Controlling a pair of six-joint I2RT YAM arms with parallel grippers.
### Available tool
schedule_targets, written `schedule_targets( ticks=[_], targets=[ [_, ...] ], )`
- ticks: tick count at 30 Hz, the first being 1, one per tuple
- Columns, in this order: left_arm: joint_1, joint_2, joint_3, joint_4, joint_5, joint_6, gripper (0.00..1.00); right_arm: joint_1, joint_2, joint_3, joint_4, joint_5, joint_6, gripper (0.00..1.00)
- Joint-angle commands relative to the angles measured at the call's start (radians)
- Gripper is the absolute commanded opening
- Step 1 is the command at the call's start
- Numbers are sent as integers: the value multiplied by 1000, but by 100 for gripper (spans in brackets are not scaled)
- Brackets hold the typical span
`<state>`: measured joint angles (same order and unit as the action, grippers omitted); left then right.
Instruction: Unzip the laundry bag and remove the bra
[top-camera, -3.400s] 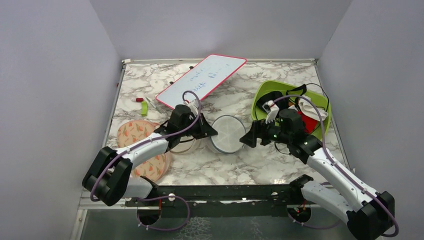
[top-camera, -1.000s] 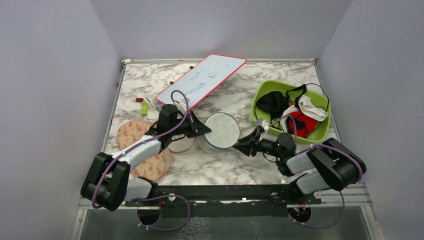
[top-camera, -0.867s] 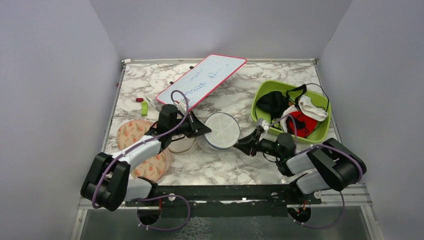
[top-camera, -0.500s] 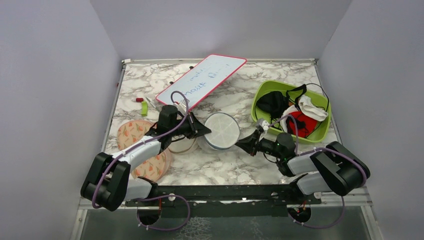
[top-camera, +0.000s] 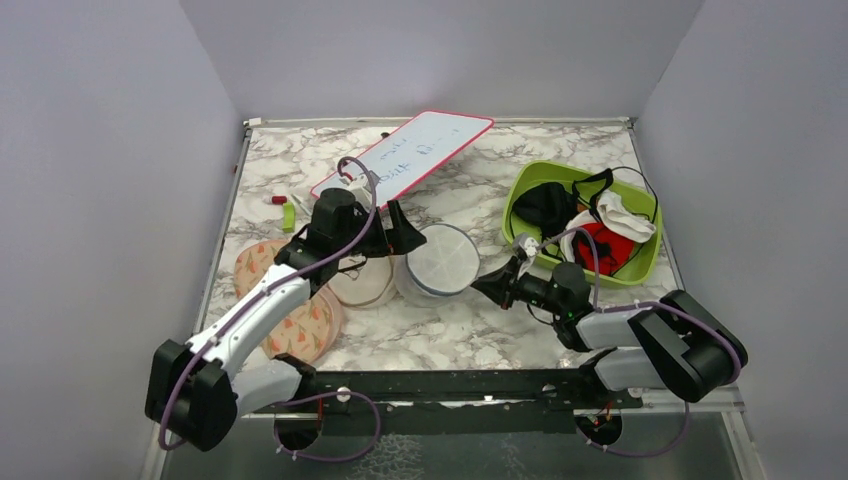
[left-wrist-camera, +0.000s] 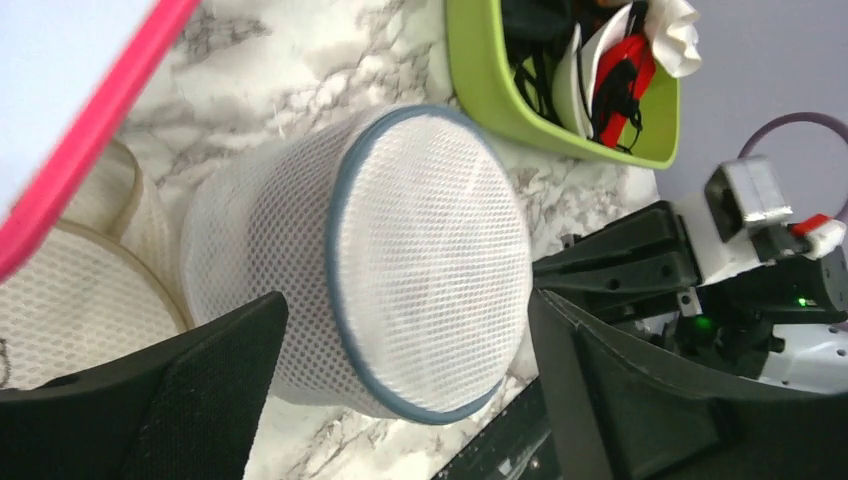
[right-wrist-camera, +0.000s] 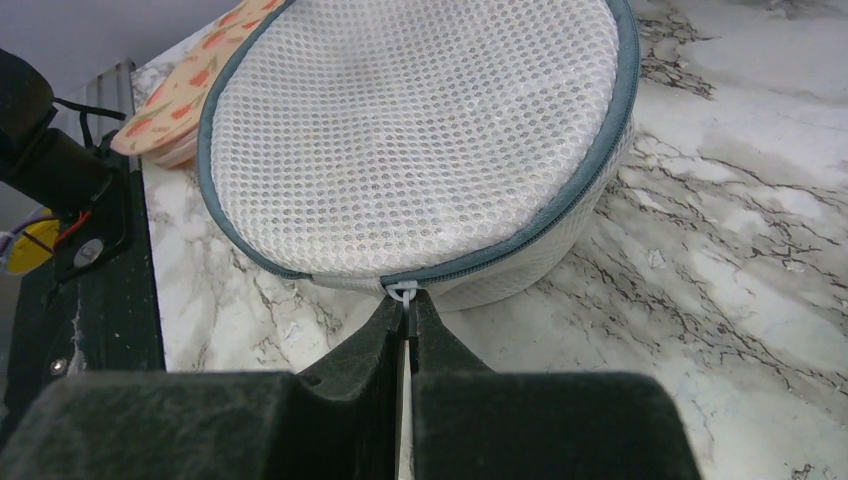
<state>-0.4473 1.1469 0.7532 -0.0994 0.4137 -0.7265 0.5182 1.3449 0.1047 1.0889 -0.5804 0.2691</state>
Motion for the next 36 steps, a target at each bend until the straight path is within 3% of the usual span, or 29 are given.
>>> schedule_targets(
  ticks=[1,7,12,15,21,26,36],
  targets=[
    [-134,-81,125,-217,-309,243,91,8,-23,46,-78,13,28,1],
    [-412,-44,194,-269,-551,354,96,8,-66,52,-133,24,28,1],
    [-611,56,245,-264,-710,419,84,8,-110,37,-133,22,22,1],
    [-675,141,296,-264,-751,479,78,8,-114,39,-141,11,19,1],
    [-745,302,390,-265,-843,581,61,8,-109,49,-161,5,22,1],
    [-753,346,392,-264,-902,596,47,8,-124,45,-171,17,19,1],
    [-758,397,351,-228,-936,584,41,8,-130,42,-171,21,20,1]
  ],
)
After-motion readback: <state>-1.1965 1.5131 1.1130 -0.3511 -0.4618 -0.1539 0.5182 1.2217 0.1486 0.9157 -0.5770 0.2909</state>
